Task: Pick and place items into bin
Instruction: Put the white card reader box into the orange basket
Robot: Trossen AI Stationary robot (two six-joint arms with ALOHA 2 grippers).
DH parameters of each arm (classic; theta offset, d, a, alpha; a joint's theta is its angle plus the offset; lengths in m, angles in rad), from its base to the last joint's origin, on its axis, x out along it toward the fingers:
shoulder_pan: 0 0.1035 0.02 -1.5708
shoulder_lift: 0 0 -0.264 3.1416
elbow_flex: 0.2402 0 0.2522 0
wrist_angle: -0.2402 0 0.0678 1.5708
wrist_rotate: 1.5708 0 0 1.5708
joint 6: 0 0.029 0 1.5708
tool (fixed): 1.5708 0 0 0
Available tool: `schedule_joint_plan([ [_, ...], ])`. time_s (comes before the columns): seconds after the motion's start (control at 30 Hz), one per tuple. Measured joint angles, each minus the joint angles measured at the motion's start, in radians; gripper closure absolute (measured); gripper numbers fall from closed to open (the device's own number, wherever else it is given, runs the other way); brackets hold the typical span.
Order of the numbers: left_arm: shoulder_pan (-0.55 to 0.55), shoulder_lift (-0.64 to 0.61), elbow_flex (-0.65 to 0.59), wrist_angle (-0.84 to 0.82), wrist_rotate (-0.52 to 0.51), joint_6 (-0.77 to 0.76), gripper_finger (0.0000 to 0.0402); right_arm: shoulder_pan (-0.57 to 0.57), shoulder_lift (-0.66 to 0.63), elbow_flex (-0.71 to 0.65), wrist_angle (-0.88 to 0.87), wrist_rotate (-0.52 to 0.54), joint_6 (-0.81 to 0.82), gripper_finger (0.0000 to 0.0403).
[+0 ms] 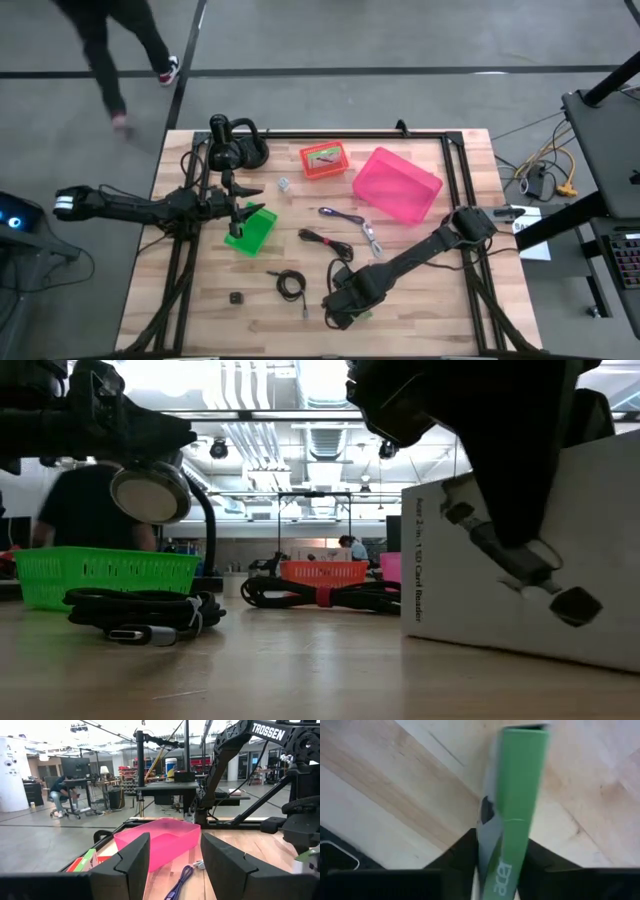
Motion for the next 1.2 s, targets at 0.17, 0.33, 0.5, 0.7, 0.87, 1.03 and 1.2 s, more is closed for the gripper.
schedule_joint_plan([
  [0.17, 0.000, 0.000, 0.000, 0.000, 0.000, 0.000, 0.0240, 0.000, 0.000, 0.000, 0.003, -0.010, -0.034, 0.0371],
  [0.33, 0.000, 0.000, 0.000, 0.000, 0.000, 0.000, 0.0240, -0.006, -0.001, 0.016, -0.002, 0.006, -0.095, 0.0371],
  [0.5, 0.000, 0.000, 0.000, 0.000, 0.000, -0.002, 0.0240, -0.033, -0.013, 0.101, -0.104, 0.144, -0.204, 0.0371],
  [0.7, 0.000, 0.000, 0.000, -0.001, 0.000, -0.004, 0.0240, -0.075, -0.016, 0.266, -0.342, 0.390, -0.383, 0.0371],
  [0.87, -0.001, 0.000, 0.000, -0.001, 0.000, -0.008, 0.0240, -0.160, -0.017, 0.377, -0.410, 0.556, -0.501, 0.0371],
  [1.03, -0.001, 0.000, 0.000, -0.001, 0.000, -0.008, 0.0240, -0.268, -0.017, 0.433, -0.410, 0.604, -0.706, 0.0371],
  [1.2, -0.001, 0.000, 0.000, -0.001, 0.000, -0.008, 0.0240, -0.391, -0.017, 0.434, -0.407, 0.647, -0.948, 0.0371],
])
